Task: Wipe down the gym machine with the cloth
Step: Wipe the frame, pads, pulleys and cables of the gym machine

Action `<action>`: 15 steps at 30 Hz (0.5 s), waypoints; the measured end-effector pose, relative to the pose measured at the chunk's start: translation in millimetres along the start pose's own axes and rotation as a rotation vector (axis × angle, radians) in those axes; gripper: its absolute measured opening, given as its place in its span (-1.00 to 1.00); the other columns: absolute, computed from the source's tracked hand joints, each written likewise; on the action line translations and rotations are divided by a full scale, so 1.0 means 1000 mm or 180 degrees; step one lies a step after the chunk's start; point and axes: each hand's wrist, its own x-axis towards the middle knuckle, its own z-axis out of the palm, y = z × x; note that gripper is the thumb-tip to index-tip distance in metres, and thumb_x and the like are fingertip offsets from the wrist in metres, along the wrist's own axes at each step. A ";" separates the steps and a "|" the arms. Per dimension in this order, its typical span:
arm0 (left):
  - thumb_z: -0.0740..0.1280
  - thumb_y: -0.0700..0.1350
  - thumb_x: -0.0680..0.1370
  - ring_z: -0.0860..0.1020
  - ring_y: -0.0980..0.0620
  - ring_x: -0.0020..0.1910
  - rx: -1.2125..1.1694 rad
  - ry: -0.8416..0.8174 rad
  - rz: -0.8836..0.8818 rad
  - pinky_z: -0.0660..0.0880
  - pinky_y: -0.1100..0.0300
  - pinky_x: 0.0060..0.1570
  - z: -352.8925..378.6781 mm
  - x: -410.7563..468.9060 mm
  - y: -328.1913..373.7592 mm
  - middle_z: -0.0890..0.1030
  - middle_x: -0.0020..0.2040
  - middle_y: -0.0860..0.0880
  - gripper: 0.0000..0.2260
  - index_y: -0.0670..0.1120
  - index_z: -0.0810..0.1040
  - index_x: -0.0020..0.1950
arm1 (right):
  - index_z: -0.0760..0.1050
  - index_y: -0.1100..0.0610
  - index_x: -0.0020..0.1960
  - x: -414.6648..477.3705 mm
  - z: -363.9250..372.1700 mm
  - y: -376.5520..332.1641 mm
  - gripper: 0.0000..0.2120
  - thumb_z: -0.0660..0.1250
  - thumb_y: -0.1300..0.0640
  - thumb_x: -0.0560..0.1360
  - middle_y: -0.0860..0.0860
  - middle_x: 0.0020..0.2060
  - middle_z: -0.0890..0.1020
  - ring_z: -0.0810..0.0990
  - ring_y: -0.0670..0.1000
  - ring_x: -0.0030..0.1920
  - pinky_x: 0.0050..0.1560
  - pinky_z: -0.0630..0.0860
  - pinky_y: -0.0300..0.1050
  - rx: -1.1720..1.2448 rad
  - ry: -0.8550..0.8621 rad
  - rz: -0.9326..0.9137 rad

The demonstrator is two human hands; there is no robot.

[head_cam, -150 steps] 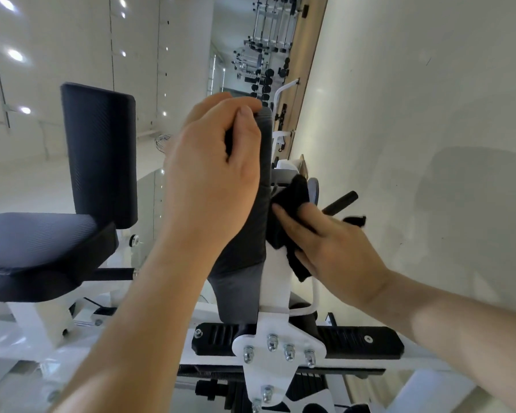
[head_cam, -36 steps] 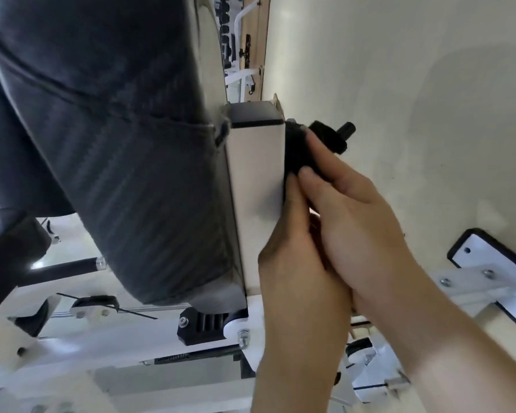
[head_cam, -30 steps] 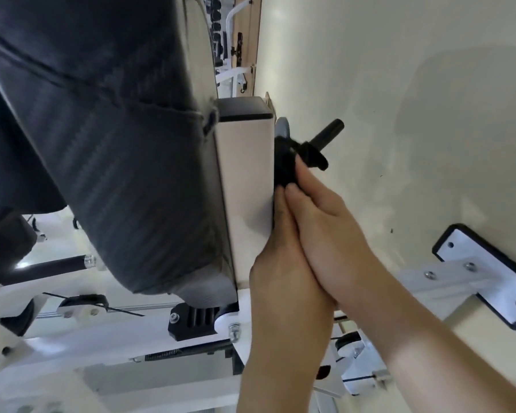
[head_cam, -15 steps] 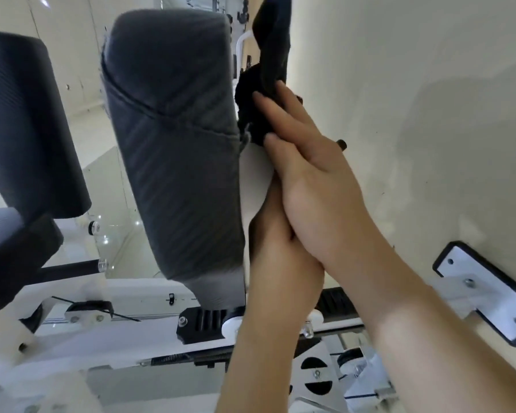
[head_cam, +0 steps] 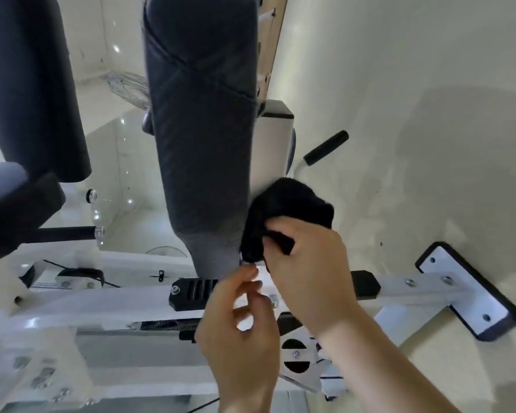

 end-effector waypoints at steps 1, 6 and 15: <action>0.29 -0.27 0.43 0.63 0.09 -0.11 0.0101 -0.0044 0.0216 0.58 0.28 -0.24 -0.002 0.005 0.004 0.63 -0.12 0.09 -0.70 0.05 0.61 0.04 | 0.56 -0.09 0.11 0.007 -0.005 -0.008 -0.75 0.36 0.17 0.48 -0.17 -0.13 0.66 0.61 -0.10 -0.15 -0.11 0.55 -0.24 0.0000 0.0196 -0.0081; 0.27 -0.21 0.47 0.45 0.32 -0.08 0.0975 -0.0428 0.0998 0.41 0.50 -0.10 -0.004 0.015 0.004 0.49 0.01 0.05 -0.55 0.00 0.49 0.36 | 0.53 -0.08 0.26 0.022 0.002 -0.011 -0.61 0.42 0.18 0.47 -0.16 0.14 0.41 0.50 -0.24 -0.05 0.07 0.39 -0.56 0.0247 0.0668 -0.0406; 0.46 -0.25 0.34 0.55 -0.06 -0.10 0.2130 -0.1285 0.1245 0.56 0.07 -0.42 -0.012 -0.014 -0.052 0.59 0.00 -0.02 -0.31 -0.09 0.38 0.47 | 0.64 -0.05 0.10 -0.027 0.044 0.044 -0.77 0.36 0.19 0.50 -0.16 -0.02 0.43 0.51 -0.18 -0.12 -0.04 0.41 -0.48 0.0164 0.0036 -0.0066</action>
